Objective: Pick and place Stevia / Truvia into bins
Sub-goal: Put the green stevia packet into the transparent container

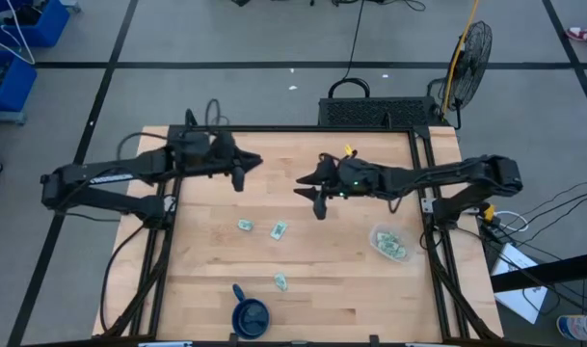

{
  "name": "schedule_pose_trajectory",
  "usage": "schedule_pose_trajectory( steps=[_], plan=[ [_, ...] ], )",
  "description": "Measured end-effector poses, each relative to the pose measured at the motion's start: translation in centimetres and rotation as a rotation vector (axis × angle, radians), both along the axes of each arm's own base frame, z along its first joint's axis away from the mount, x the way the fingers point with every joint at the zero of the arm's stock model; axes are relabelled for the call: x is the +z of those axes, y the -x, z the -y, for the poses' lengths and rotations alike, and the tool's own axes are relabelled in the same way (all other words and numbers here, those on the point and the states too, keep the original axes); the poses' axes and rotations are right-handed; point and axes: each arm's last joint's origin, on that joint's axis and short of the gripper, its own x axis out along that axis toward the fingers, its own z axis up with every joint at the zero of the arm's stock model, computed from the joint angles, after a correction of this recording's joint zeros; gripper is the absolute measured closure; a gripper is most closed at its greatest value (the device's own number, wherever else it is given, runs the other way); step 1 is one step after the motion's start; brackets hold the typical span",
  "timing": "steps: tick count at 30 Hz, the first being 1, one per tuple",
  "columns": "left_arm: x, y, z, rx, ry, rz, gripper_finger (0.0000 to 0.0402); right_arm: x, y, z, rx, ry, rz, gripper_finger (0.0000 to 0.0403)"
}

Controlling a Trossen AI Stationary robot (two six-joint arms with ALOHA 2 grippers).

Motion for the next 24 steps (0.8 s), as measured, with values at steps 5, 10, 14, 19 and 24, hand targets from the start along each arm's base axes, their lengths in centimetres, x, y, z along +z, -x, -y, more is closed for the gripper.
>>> schedule_pose_trajectory(
  steps=[5,10,14,19,24],
  plan=[
    [-1.1,-1.5,0.4,-0.060,0.116,-0.013,0.0316,-3.0,-1.0,0.3,0.083,-0.075,-0.138,0.0268],
    [-1.2,-1.9,0.9,-0.086,0.115,-0.015,0.0316,-7.1,-2.5,0.0,0.246,-0.086,-0.257,0.0268],
    [0.1,-1.8,1.0,-0.097,0.082,0.100,0.0316,-9.1,-4.3,0.3,0.394,-0.230,-0.155,0.0268],
    [2.9,-0.5,1.2,-0.108,0.025,0.308,0.0316,-10.9,-5.2,0.5,0.399,-0.214,-0.141,0.0268],
    [4.6,1.3,1.5,-0.102,-0.062,0.399,0.0316,-13.9,-5.9,0.0,0.435,-0.023,-0.173,0.0267]
  ],
)
